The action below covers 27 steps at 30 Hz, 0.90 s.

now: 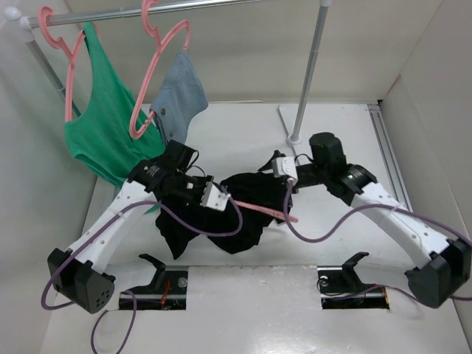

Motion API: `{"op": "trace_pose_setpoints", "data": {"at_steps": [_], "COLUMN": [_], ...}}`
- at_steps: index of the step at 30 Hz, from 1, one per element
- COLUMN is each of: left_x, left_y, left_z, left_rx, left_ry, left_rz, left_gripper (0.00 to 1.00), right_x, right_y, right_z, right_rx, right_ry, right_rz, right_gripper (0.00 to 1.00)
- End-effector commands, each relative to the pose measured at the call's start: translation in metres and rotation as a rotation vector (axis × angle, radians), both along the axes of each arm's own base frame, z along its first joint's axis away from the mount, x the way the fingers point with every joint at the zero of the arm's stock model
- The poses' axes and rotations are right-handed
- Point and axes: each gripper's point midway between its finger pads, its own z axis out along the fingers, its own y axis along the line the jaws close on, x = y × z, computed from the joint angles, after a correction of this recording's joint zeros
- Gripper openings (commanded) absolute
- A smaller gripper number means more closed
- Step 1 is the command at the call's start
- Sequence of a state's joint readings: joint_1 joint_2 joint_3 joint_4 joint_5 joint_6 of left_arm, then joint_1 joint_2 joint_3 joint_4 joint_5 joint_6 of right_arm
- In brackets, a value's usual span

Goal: Place the t-shirt on the hanger
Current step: Place tshirt on hanger

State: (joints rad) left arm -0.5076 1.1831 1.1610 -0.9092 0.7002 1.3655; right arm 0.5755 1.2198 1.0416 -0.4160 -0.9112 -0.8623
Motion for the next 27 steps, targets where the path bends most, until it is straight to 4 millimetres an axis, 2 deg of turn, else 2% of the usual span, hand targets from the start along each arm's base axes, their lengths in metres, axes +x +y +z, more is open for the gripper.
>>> {"op": "trace_pose_setpoints", "data": {"at_steps": [1, 3, 4, 6, 7, 8, 9, 10, 12, 13, 15, 19, 22, 23, 25, 26, 27], "left_x": [-0.007, -0.017, -0.019, -0.025, -0.026, -0.027, -0.030, -0.034, -0.040, -0.044, -0.045, -0.047, -0.046, -0.045, -0.043, -0.043, -0.043], "left_y": [0.011, 0.017, 0.018, 0.021, 0.024, 0.026, 0.028, 0.030, 0.033, 0.035, 0.036, 0.037, 0.034, 0.032, 0.031, 0.030, 0.030], "left_z": [-0.010, -0.018, -0.020, -0.024, -0.027, -0.028, -0.027, -0.034, -0.034, -0.040, -0.041, -0.041, -0.039, -0.038, -0.036, -0.033, -0.028], "left_rx": [0.042, 0.053, 0.053, 0.055, 0.065, 0.074, 0.070, 0.075, 0.069, 0.073, 0.068, 0.060, 0.040, 0.027, 0.020, 0.002, -0.006], "left_ry": [-0.145, -0.165, -0.174, -0.210, -0.227, -0.246, -0.273, -0.278, -0.302, -0.302, -0.316, -0.311, -0.292, -0.292, -0.288, -0.282, -0.289], "left_rz": [-0.137, -0.176, -0.185, -0.221, -0.232, -0.244, -0.258, -0.277, -0.282, -0.291, -0.290, -0.266, -0.233, -0.228, -0.210, -0.191, -0.181], "left_gripper": [0.00, 0.00, 0.00, 0.00, 0.00, 0.00, 0.00, 0.00, 0.00, 0.00, 0.00, 0.00, 0.00, 0.00, 0.00, 0.00, 0.00], "right_x": [-0.015, -0.016, -0.009, 0.023, 0.034, 0.055, 0.061, 0.063, 0.060, 0.052, 0.042, 0.034, 0.028, 0.030, 0.034, 0.033, 0.037], "right_y": [-0.003, -0.002, -0.002, -0.004, 0.001, -0.003, 0.001, 0.014, 0.028, 0.044, 0.055, 0.065, 0.072, 0.075, 0.079, 0.080, 0.076], "right_z": [0.070, 0.078, 0.076, 0.067, 0.043, 0.029, 0.014, -0.009, -0.032, -0.052, -0.073, -0.127, -0.147, -0.149, -0.162, -0.170, -0.175], "right_rx": [0.166, 0.203, 0.206, 0.188, 0.151, 0.113, 0.084, 0.038, -0.007, -0.051, -0.095, -0.205, -0.248, -0.252, -0.275, -0.294, -0.300], "right_ry": [-0.111, -0.105, -0.096, -0.103, -0.005, 0.018, 0.064, 0.124, 0.192, 0.225, 0.267, 0.385, 0.410, 0.413, 0.442, 0.482, 0.491], "right_rz": [0.054, 0.040, 0.002, -0.161, -0.239, -0.367, -0.403, -0.402, -0.397, -0.359, -0.331, -0.346, -0.329, -0.329, -0.338, -0.354, -0.367], "right_gripper": [0.99, 0.99, 0.99, 0.99, 0.99, 0.99, 0.99, 0.96, 0.95, 0.94, 0.94, 0.89, 0.82, 0.79, 0.57, 0.32, 0.21]}}
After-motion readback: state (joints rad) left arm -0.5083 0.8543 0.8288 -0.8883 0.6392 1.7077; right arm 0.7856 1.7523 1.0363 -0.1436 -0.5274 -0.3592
